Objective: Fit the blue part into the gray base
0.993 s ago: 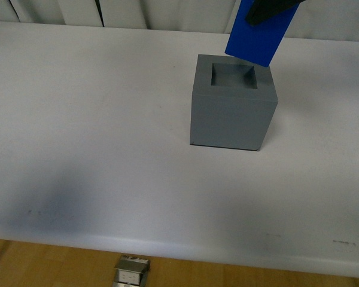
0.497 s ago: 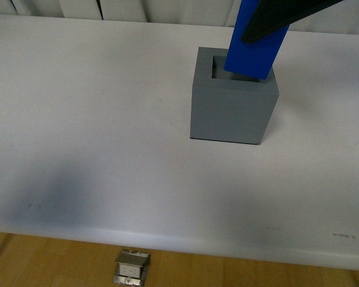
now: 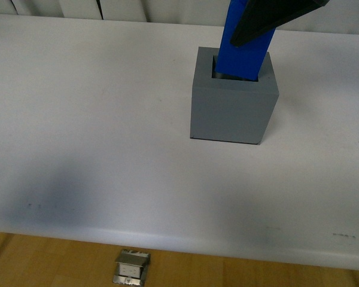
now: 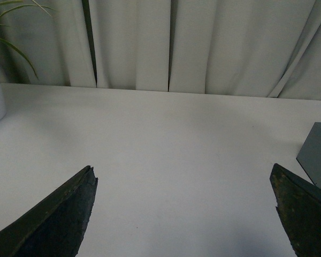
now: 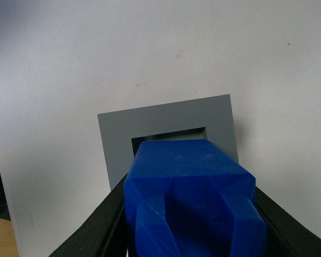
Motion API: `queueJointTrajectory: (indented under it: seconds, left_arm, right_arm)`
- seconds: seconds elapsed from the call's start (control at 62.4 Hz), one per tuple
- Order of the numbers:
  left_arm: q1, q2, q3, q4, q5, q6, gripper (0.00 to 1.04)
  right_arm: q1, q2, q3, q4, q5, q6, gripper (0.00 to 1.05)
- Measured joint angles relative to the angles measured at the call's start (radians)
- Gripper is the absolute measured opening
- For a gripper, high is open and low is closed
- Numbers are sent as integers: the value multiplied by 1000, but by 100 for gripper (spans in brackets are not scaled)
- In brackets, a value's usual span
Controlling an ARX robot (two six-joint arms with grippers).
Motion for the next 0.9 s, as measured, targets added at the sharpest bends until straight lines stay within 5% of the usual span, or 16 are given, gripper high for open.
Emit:
queueJointTrajectory:
  seconds: [0.897]
  left_arm:
    - [0,0,0,0,0,0,98]
  right_arm:
    - [19,38,57,-67,13,-71,48]
